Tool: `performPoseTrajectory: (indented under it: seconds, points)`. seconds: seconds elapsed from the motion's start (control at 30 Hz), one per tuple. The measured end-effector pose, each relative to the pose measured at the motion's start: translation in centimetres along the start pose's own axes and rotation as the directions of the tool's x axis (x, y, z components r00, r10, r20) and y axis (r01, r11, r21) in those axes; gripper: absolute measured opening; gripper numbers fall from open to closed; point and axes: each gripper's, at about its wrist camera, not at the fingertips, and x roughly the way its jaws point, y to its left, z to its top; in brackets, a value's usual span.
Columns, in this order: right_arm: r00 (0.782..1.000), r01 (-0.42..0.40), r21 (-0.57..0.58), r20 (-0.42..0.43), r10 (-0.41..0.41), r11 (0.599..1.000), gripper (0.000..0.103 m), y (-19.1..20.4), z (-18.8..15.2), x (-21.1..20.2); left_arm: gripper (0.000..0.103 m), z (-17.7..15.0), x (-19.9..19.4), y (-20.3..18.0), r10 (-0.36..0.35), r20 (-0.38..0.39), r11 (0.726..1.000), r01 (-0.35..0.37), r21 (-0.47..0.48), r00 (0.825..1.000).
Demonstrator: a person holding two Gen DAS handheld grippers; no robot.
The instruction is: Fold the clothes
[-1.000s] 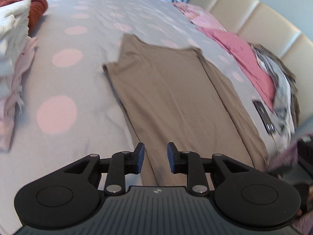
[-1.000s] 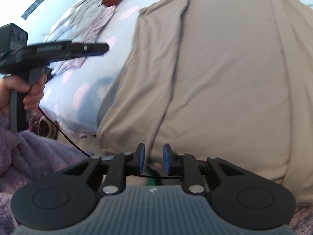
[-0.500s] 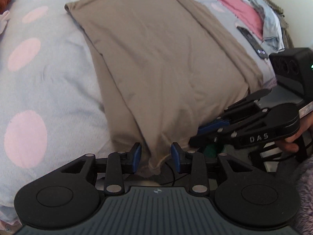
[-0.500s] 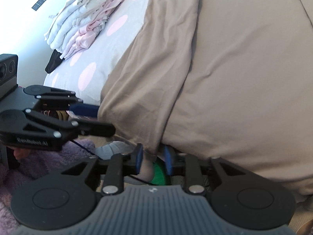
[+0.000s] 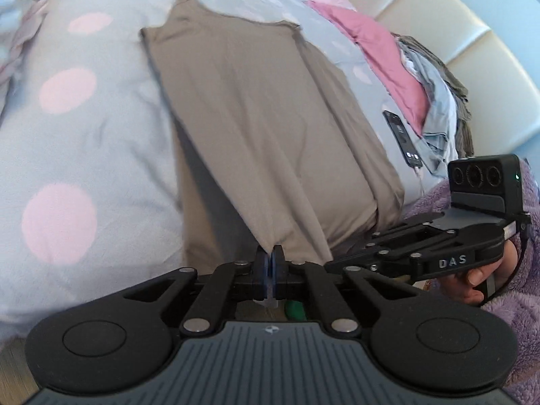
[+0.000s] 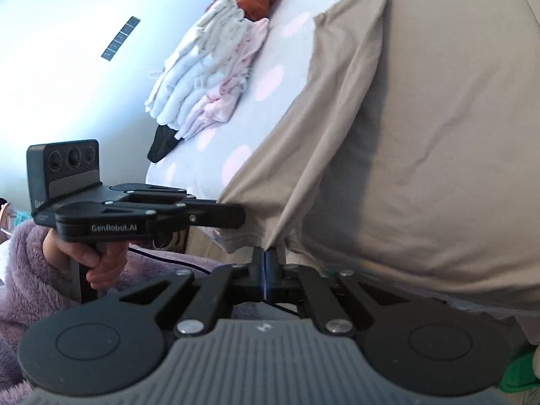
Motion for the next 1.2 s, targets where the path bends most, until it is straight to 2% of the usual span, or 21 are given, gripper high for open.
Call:
performPoseTrajectory:
  seconds: [0.13,0.2,0.3,0.4,0.47,0.5,0.53,0.57,0.63,0.7,0.83,0.93,1.03,1.13,1.2]
  points:
    - [0.997,0.022,0.017,-0.076,-0.02,1.0,0.001,-0.2,-0.4,1.3,0.0,-0.7,1.6,1.0,0.078,-0.092,0.997,-0.08,-0.019,0.993]
    - [0.993,0.04,0.009,-0.108,-0.039,0.999,0.001,-0.1,-0.7,1.9,0.0,-0.8,1.8,1.4,0.076,-0.096,0.996,-0.079,-0.028,0.993]
    - [0.991,0.073,0.008,-0.115,-0.071,0.997,0.001,-0.4,-0.5,2.8,0.0,-0.7,2.9,1.7,0.134,-0.111,0.991,-0.136,-0.015,0.985]
    - [0.977,0.16,-0.045,-0.132,-0.165,0.986,0.007,-0.4,-0.5,3.2,0.004,-0.8,2.9,2.0,0.203,-0.114,0.979,-0.205,-0.008,0.973]
    - [0.964,0.217,-0.094,-0.134,-0.228,0.972,0.009,-0.1,-0.6,3.0,0.036,-1.1,2.9,1.7,0.213,-0.109,0.977,-0.214,0.003,0.971]
    - [0.962,0.236,-0.101,-0.12,-0.247,0.966,0.012,-0.1,-0.5,2.9,0.042,-1.2,2.9,1.3,0.231,-0.099,0.973,-0.229,0.029,0.968]
    - [0.958,0.255,-0.108,-0.106,-0.266,0.961,0.023,-0.1,-0.3,2.9,0.044,-1.3,3.1,1.0,0.253,-0.089,0.967,-0.248,0.065,0.963]
    - [0.954,0.274,-0.115,-0.091,-0.285,0.955,0.027,-0.1,-0.1,2.8,0.043,-1.4,3.3,0.8,0.274,-0.078,0.959,-0.266,0.098,0.958]
    - [0.957,0.268,-0.112,-0.082,-0.277,0.957,0.029,0.2,0.0,2.7,0.041,-1.7,3.7,0.9,0.305,-0.074,0.947,-0.294,0.128,0.949]
    - [0.959,0.259,-0.123,-0.083,-0.27,0.958,0.029,0.5,0.1,2.5,0.04,-1.7,3.8,1.2,0.28,-0.078,0.955,-0.269,0.121,0.957]
    - [0.961,0.257,-0.14,-0.069,-0.269,0.956,0.029,1.2,0.8,2.6,0.025,-1.9,4.4,0.7,0.291,-0.068,0.948,-0.279,0.152,0.954]
    - [0.961,0.262,-0.129,-0.058,-0.271,0.957,0.029,1.2,0.8,2.1,0.02,-2.1,4.9,-0.6,0.3,-0.042,0.935,-0.286,0.208,0.953]
    - [0.968,0.24,-0.129,-0.044,-0.247,0.962,0.029,1.6,1.1,1.8,0.002,-2.2,5.2,-0.4,0.336,-0.04,0.921,-0.319,0.223,0.941]
    - [0.974,0.218,-0.127,-0.027,-0.224,0.968,0.029,2.5,1.6,1.6,0.001,-2.2,4.2,-0.5,0.291,-0.029,0.938,-0.28,0.202,0.956]
    - [0.972,0.229,-0.129,-0.031,-0.235,0.965,0.03,3.5,2.0,1.8,0.001,-2.4,3.7,-1.2,0.271,-0.02,0.939,-0.259,0.227,0.962]
